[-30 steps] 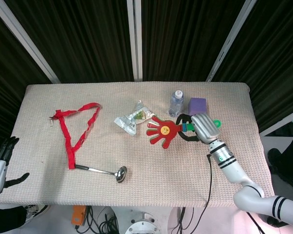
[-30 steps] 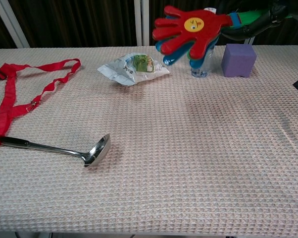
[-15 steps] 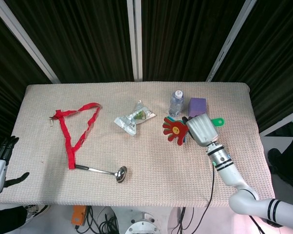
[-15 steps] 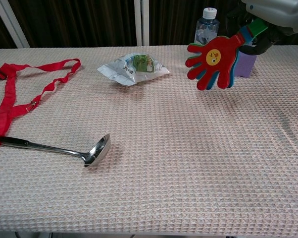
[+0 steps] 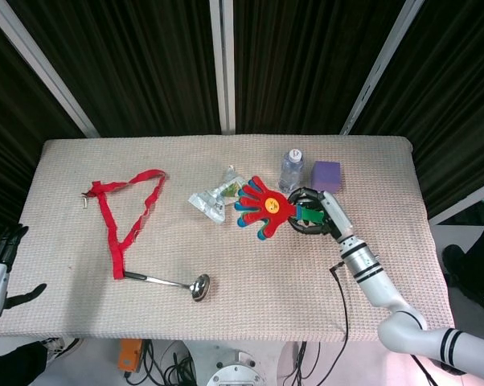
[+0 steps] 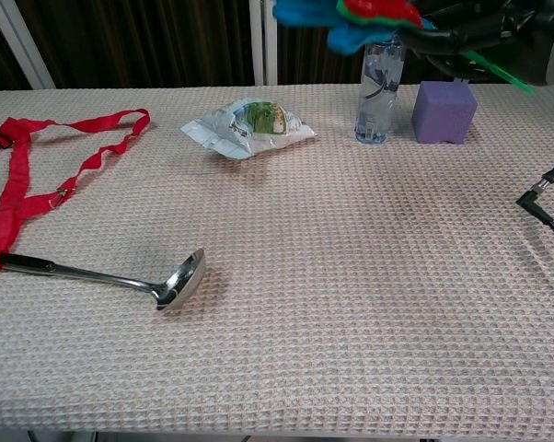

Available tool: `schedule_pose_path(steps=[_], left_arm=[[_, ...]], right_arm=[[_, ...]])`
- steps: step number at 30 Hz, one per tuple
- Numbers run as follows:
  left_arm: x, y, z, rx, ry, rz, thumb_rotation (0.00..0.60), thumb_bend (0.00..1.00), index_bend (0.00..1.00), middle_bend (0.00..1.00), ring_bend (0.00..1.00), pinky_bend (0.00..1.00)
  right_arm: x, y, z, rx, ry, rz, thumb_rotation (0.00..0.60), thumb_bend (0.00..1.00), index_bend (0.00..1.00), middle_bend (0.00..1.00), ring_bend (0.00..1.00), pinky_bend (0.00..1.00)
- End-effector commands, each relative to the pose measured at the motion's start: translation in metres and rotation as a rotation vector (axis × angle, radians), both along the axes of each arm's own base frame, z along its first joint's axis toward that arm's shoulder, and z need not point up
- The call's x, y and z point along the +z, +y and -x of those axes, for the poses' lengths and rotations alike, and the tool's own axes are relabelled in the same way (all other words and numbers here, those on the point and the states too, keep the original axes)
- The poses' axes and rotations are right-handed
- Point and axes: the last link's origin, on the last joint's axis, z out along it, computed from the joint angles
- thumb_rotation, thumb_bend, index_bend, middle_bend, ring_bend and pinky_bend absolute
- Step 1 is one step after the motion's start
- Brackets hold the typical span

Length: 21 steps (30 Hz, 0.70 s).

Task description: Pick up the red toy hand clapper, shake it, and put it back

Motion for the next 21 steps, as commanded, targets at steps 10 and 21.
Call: schedule_pose_path(steps=[10,21], left_arm=[[0.000,0.000,0.004,0.006,-0.005,-0.001,0.600,0.06,0.07,0.04,0.00,0.01],[0.001,-0.002,0.007,0.018,-0.008,-0.005,0.600,0.06,0.07,0.04,0.00,0.01]], right_arm=[[-0.056,-0.017,-0.009,-0.183,-0.619,-0.493,0.600,0.45,0.99,0.73,0.75,0.96],[-0.111,-0.008,-0.028,0.292,0.468,0.055,0.600,0.46,0.99,0.73,0.75,0.97]])
